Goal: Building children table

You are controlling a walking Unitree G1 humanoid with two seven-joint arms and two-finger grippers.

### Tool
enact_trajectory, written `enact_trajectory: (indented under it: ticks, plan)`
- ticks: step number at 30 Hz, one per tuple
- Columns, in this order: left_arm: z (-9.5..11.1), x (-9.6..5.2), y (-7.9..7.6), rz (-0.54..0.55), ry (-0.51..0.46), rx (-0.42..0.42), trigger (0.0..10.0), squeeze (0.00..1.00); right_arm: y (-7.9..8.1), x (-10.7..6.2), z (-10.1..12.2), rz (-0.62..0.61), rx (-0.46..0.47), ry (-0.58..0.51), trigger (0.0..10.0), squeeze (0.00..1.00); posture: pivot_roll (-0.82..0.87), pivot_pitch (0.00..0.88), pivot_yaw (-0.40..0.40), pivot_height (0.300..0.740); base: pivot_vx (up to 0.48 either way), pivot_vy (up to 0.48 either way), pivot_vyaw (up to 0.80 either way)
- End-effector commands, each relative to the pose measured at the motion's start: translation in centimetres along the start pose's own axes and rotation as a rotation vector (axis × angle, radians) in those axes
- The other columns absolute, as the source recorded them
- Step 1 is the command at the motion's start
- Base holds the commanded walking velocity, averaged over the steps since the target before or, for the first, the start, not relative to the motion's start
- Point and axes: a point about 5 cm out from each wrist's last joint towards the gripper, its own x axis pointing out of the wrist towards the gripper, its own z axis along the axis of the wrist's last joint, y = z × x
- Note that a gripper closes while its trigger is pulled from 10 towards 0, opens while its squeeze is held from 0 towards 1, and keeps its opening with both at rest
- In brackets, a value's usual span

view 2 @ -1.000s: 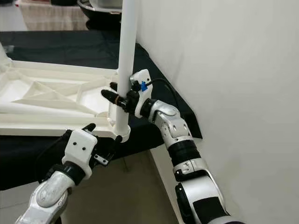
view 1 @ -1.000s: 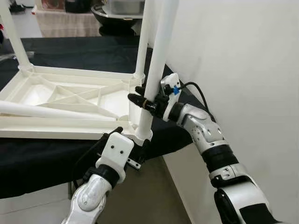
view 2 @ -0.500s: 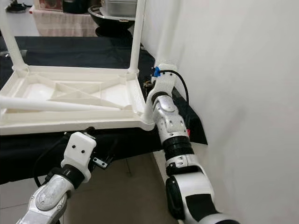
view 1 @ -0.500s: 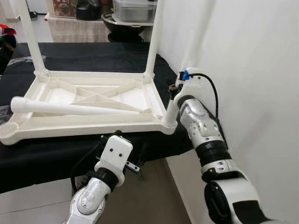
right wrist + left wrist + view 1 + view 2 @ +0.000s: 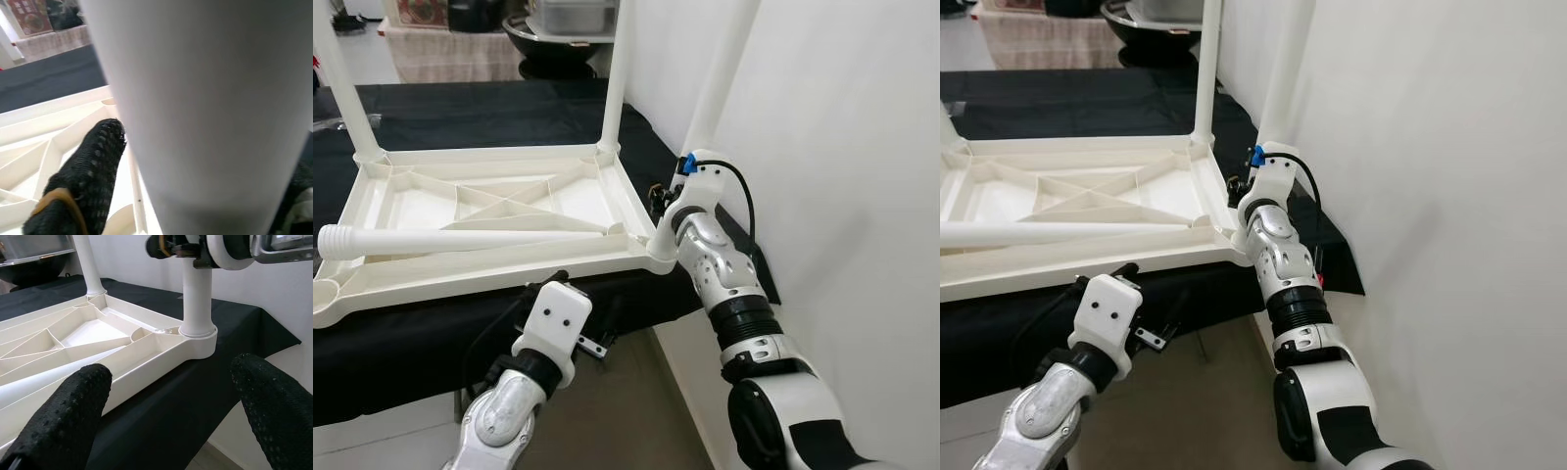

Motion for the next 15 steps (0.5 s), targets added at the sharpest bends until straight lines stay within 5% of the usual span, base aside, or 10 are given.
enact_trajectory:
  ticks: [1, 5, 6, 7, 8, 9, 10, 12, 13, 15]
  plan:
    - [-0.1, 0.0, -0.1, 0.001, 0.008, -0.004, 10.0, 0.0, 1.8, -0.2, 0.1, 0.155, 0.017, -0.001, 10.0, 0.0, 0.06, 0.034, -0.137, 0.74, 0.0, 0.0, 0.0]
    - [-0.1, 0.0, -0.1, 0.001, 0.007, -0.003, 10.0, 0.0, 2.3, -0.4, 0.2, 0.236, 0.008, -0.002, 10.0, 0.0, 0.06, 0.034, -0.137, 0.74, 0.0, 0.0, 0.0]
    - [-0.1, 0.0, -0.1, 0.002, 0.006, -0.003, 10.0, 0.0, 2.9, -1.0, 0.3, 0.432, 0.01, 0.004, 10.0, 0.0, 0.07, 0.029, -0.142, 0.74, 0.0, 0.0, 0.0]
    - [-0.1, 0.0, -0.1, 0.002, 0.006, -0.003, 10.0, 0.0, 2.9, -1.0, 0.3, 0.432, 0.01, 0.004, 10.0, 0.0, 0.07, 0.029, -0.142, 0.74, 0.0, 0.0, 0.0]
    - [-0.1, -0.1, -0.1, 0.002, 0.005, -0.003, 10.0, 0.0, 3.0, -1.8, 0.5, 0.604, 0.004, 0.009, 10.0, 0.0, 0.07, 0.028, -0.143, 0.74, 0.0, 0.0, 0.0]
    - [-0.1, -0.1, -0.1, 0.002, 0.005, -0.003, 10.0, 0.0, 3.0, -1.8, 0.5, 0.604, 0.004, 0.009, 10.0, 0.0, 0.07, 0.028, -0.143, 0.74, 0.0, 0.0, 0.0]
    - [-0.1, -0.1, -0.1, 0.003, 0.005, -0.003, 10.0, 0.0, 2.8, -2.6, 0.8, 0.745, -0.011, 0.01, 10.0, 0.0, 0.07, 0.026, -0.141, 0.74, 0.0, 0.0, 0.0]
    - [-0.1, -0.1, -0.1, 0.003, 0.005, -0.003, 10.0, 0.0, 2.8, -2.6, 0.8, 0.745, -0.011, 0.01, 10.0, 0.0, 0.07, 0.026, -0.141, 0.74, 0.0, 0.0, 0.0]
    - [-0.1, -0.1, -0.2, 0.0, 0.004, -0.005, 10.0, 0.0, 1.9, -3.5, 1.1, 0.916, -0.039, 0.013, 10.0, 0.0, 0.07, 0.022, -0.141, 0.74, 0.0, 0.0, 0.0]
    - [-0.1, -0.1, -0.3, -0.008, 0.002, -0.009, 10.0, 0.0, 1.2, -3.8, 1.1, 0.972, -0.059, 0.031, 10.0, 0.0, 0.07, 0.02, -0.142, 0.74, 0.0, 0.0, 0.0]
